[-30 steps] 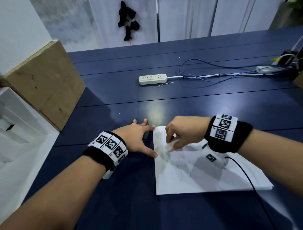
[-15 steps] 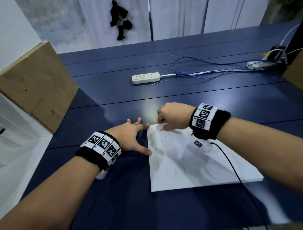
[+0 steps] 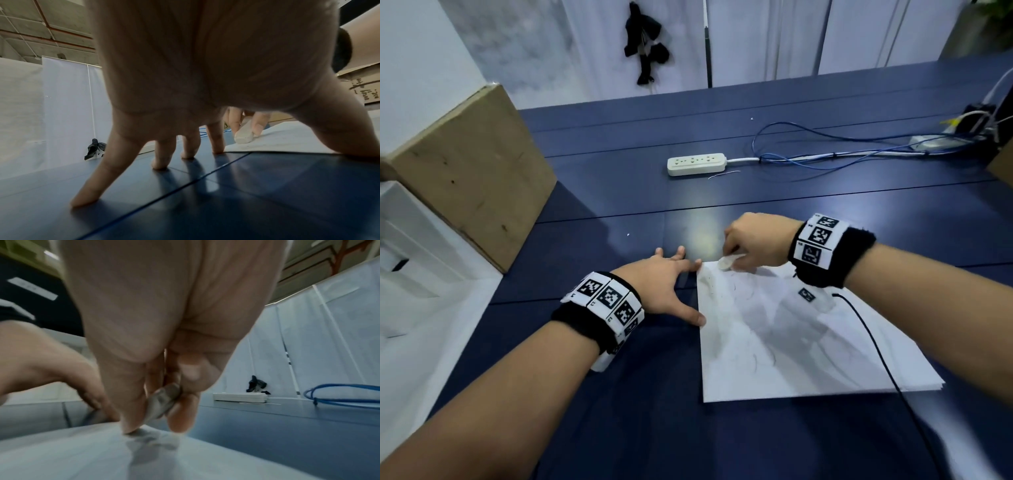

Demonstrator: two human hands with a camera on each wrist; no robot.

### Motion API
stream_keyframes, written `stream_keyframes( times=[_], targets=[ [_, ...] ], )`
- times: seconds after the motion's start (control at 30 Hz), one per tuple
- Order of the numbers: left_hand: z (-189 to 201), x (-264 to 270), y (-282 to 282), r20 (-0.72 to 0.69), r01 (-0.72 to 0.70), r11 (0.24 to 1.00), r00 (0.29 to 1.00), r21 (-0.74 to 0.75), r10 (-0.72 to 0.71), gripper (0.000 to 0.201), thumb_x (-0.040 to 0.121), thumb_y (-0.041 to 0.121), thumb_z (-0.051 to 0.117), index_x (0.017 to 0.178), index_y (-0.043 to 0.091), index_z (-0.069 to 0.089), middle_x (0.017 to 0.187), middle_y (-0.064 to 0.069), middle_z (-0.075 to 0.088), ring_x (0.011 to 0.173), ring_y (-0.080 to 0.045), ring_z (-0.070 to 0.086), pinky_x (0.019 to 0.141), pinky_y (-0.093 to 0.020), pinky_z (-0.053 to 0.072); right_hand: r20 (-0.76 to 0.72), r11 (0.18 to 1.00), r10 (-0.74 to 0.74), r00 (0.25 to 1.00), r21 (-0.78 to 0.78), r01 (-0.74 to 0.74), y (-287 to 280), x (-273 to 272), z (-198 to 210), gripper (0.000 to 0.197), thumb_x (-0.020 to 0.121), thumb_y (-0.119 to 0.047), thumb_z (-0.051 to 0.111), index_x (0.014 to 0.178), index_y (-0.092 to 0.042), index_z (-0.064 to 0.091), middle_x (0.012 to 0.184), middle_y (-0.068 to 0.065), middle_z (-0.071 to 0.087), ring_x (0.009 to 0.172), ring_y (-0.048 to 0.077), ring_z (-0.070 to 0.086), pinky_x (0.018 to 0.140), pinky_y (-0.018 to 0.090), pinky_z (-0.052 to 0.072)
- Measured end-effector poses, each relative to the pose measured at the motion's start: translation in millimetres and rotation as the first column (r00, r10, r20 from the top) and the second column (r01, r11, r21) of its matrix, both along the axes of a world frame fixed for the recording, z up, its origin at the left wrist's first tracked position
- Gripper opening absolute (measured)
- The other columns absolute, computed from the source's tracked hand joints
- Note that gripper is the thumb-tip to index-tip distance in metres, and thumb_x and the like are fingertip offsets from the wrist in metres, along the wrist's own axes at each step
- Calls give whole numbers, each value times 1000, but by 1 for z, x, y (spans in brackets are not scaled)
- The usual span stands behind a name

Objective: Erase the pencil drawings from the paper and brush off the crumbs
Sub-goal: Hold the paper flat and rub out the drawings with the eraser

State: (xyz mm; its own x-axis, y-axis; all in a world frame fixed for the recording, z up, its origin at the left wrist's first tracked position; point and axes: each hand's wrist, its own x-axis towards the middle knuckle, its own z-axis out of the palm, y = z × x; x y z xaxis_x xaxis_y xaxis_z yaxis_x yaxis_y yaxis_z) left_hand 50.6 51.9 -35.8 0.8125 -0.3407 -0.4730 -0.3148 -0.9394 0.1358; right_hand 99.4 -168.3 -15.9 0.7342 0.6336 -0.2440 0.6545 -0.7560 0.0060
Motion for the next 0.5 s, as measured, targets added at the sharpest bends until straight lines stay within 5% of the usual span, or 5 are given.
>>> stream_keyframes(
  times=[0.23,0.37,0.5],
  targets=[
    [2,-1,-1,-9,-3,1000,1000,-7,2,120,58,80,72,155,40,16,165,2,0,150,-37,-1,120,-50,18,-237,970,242,941,43,-238,-4,-44,-1,25,82,-37,69,98,-19,74,96,-3,65,81,20,59,70,34,47],
    [2,-1,-2,-5,-8,1000,1000,-14,8,119,57,79,72,155,40,17,165,3,0,150,-37,-1,120,-50,19,4,995,99,995,19,-99,3,-15,2,21,83,-33,65,98,-20,73,97,2,67,89,27,61,67,34,47],
    [1,0,0,-10,-13,1000,1000,-18,13,121,55,81,72,155,41,16,165,4,-1,150,-36,-2,120,-50,19,20,997,74,997,35,-75,-2,-13,0,23,83,-31,65,100,-19,73,101,2,65,92,26,60,67,31,42]
  ],
)
